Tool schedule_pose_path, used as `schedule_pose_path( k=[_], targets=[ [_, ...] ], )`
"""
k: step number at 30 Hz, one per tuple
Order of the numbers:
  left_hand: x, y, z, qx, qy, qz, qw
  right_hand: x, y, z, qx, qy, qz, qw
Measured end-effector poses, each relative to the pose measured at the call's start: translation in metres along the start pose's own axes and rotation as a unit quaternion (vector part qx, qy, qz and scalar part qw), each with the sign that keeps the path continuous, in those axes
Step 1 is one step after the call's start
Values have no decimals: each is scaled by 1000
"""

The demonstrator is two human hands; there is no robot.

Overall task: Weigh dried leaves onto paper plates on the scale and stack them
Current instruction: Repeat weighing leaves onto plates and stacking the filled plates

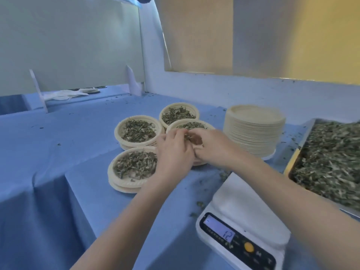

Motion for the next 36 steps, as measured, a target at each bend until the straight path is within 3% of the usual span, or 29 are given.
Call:
schedule_pose_path(
  k=[7, 13, 20, 25, 30, 36],
  targets=[
    [77, 50, 113, 98, -41, -79, 991, -98, -23, 115, 102, -92, 86, 987],
    [140, 83, 151, 191, 90, -176, 961, -94, -7, 174, 113, -206, -24, 972],
    [145, 95, 148, 194, 41, -291, 936, -109, 5, 186, 96, -149, 5, 984],
    [125, 114, 154, 215, 14, -256, 942, -134, 10, 178, 76, -114, 60, 989],
    [85, 125, 177, 277, 10, -135, 951, -162, 10, 165, 54, -85, 128, 987],
    [44, 78, 186, 340, -17, -85, 936, -173, -29, 119, 0, -52, 151, 987]
  ],
)
Point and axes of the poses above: each hand's wrist, its own y-axis towards the middle knuckle, its own x-axis out of the palm, z = x × y, the point moved 10 cm from there along y, towards the middle knuckle, and after that the axes turned 2 degrees about -y, right-handed, at the moved point
